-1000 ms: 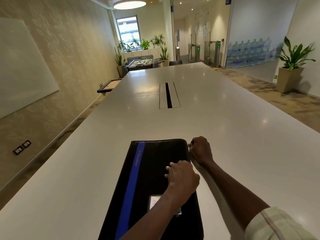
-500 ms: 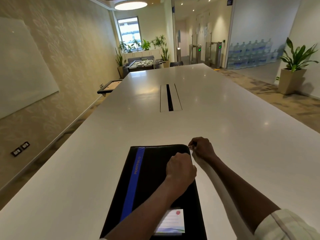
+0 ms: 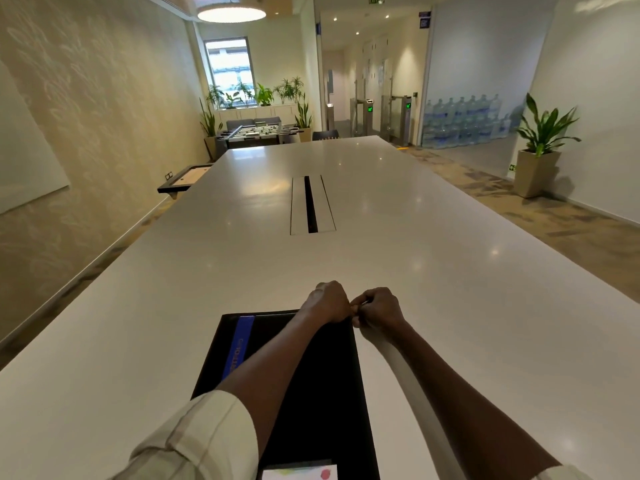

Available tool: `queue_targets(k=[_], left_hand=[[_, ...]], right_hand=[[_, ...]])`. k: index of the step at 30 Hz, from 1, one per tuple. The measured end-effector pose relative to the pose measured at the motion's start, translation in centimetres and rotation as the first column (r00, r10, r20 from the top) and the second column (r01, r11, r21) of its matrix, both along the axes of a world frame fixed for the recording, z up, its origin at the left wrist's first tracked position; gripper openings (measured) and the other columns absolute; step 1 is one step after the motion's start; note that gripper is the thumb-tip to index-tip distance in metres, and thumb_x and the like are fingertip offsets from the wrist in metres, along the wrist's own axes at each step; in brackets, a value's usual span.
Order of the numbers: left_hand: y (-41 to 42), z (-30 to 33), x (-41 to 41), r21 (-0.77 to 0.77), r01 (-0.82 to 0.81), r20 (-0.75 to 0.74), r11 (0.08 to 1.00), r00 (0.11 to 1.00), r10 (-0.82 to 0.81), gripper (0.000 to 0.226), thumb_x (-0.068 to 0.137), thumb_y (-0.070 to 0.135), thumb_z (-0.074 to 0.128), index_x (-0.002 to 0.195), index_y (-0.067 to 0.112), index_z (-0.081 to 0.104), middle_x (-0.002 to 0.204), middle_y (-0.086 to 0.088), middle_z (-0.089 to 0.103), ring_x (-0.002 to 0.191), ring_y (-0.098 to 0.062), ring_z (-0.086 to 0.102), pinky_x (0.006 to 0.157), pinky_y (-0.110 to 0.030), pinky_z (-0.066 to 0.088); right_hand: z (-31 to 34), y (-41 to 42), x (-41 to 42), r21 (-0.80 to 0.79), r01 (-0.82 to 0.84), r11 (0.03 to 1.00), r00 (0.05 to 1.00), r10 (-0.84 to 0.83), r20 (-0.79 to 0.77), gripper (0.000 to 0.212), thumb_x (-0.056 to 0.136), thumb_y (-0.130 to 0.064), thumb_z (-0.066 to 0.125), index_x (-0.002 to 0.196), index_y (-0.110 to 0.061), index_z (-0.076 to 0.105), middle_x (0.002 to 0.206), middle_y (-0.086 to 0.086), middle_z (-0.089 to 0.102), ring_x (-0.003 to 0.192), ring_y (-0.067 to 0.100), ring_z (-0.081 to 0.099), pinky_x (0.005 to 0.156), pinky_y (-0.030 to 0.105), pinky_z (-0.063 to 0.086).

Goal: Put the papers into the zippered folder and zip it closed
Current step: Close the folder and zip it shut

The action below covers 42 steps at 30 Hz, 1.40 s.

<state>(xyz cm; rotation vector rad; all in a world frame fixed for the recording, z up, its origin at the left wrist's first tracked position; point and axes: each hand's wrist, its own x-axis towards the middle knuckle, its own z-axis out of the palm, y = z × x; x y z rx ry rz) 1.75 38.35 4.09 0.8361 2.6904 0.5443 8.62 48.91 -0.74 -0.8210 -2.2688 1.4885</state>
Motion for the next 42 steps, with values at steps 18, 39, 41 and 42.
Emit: queue_targets(k=[18, 39, 41, 42], left_hand=[[2.3, 0.5, -0.5, 0.08, -0.181, -0.089, 0.98, 0.978, 0.188, 0.002, 0.077, 0.007, 0.059, 0.077, 0.006, 0.061, 0.09, -0.013, 0.061, 0.09, -0.031, 0.065, 0.066, -0.027, 0.046], [-1.4, -0.4, -4.6, 0.034, -0.306, -0.048, 0.951, 0.95, 0.307, 0.023, 0.07, 0.017, 0.077, 0.079, 0.006, 0.059, 0.077, -0.008, 0.059, 0.071, -0.022, 0.063, 0.056, -0.024, 0.048], [-1.1, -0.5, -4.4, 0.054, -0.25, -0.099, 0.967, 0.962, 0.254, 0.021, 0.069, 0.015, 0.075, 0.068, 0.01, 0.055, 0.07, -0.006, 0.053, 0.061, -0.018, 0.056, 0.049, -0.022, 0.042], [-0.8, -0.6, -4.3, 0.06, -0.221, -0.129, 0.973, 0.965, 0.227, 0.023, 0.069, 0.014, 0.073, 0.064, 0.011, 0.051, 0.067, -0.005, 0.049, 0.06, -0.019, 0.054, 0.048, -0.023, 0.04]], right_hand=[[1.0, -2.4, 2.0, -0.228, 0.03, 0.973, 0.978, 0.018, 0.208, 0.034, 0.075, -0.015, 0.078, 0.098, 0.008, 0.069, 0.08, 0.01, 0.067, 0.062, 0.015, 0.063, 0.045, 0.018, 0.045], [-0.2, -2.4, 1.9, -0.212, 0.012, 0.977, 0.988, 0.021, 0.154, 0.031, 0.075, -0.016, 0.083, 0.083, 0.011, 0.069, 0.089, 0.021, 0.074, 0.084, 0.028, 0.074, 0.082, 0.045, 0.06], [-0.3, -2.4, 1.9, -0.199, -0.002, 0.98, 0.988, 0.032, 0.149, 0.026, 0.074, -0.016, 0.082, 0.076, 0.005, 0.067, 0.081, 0.018, 0.069, 0.078, 0.025, 0.071, 0.082, 0.046, 0.059], [-0.3, -2.4, 2.0, -0.201, -0.007, 0.98, 0.989, 0.037, 0.143, 0.022, 0.074, -0.016, 0.082, 0.075, 0.0, 0.066, 0.078, 0.016, 0.067, 0.076, 0.024, 0.069, 0.08, 0.044, 0.059]])
